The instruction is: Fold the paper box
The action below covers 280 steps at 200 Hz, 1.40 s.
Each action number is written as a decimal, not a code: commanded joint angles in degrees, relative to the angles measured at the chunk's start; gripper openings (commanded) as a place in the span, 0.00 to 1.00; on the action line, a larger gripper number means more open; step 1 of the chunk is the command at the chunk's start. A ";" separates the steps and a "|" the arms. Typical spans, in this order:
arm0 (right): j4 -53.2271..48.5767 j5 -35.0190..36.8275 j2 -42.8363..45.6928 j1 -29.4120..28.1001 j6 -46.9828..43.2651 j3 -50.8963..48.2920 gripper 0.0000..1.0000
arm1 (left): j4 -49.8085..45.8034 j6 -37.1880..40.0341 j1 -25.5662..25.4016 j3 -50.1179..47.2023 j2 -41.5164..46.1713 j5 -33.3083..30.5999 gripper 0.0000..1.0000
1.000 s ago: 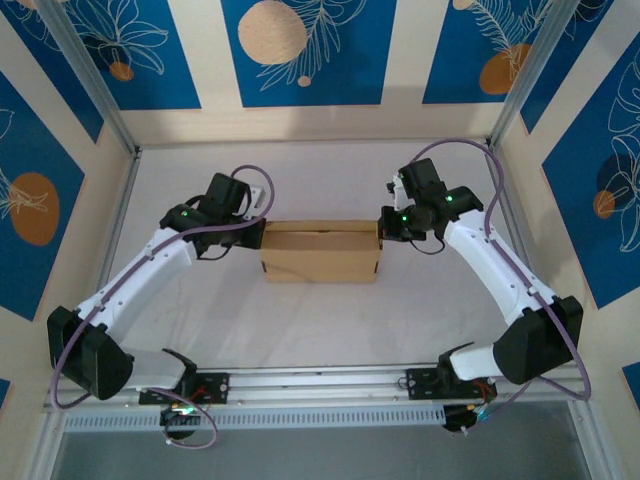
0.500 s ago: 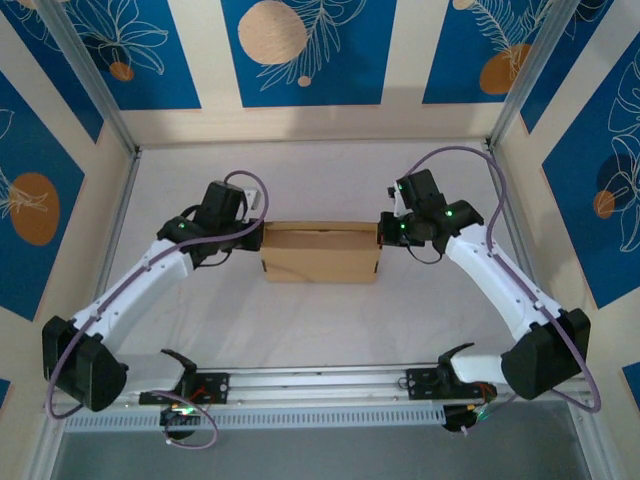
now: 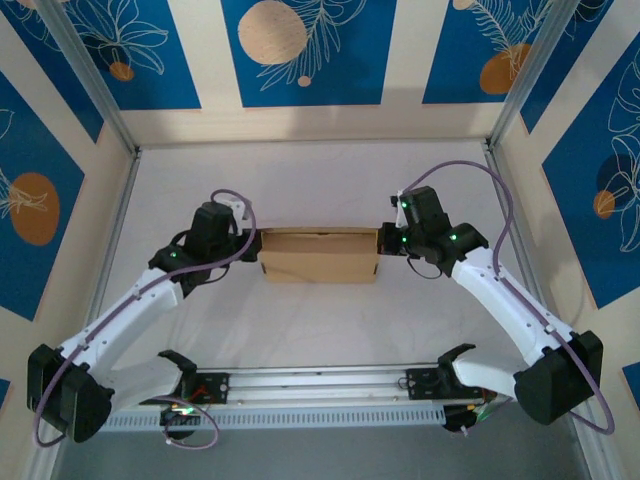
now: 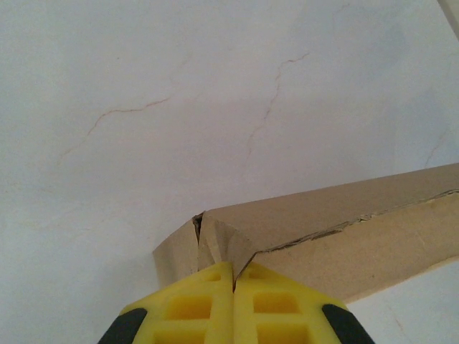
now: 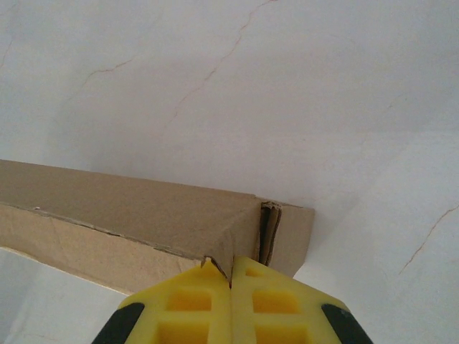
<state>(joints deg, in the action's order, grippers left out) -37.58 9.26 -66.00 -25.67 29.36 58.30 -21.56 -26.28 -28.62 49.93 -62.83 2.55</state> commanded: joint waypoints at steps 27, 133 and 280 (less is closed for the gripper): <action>-3.44 -0.37 -1.09 -0.30 4.72 -0.77 0.00 | 0.54 -6.64 0.16 0.47 -1.77 2.29 0.00; -1.75 2.03 0.28 -1.05 1.92 -6.24 0.00 | 3.96 -11.17 0.17 -7.10 0.44 0.15 0.00; -3.98 2.35 -0.18 -1.03 -3.15 -3.34 0.00 | -1.34 -9.14 1.71 0.41 3.42 1.89 0.00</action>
<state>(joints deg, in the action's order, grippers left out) -34.17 10.98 -64.84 -26.63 27.90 54.98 -21.08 -34.59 -28.36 48.40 -60.53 3.11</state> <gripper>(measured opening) 0.066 0.045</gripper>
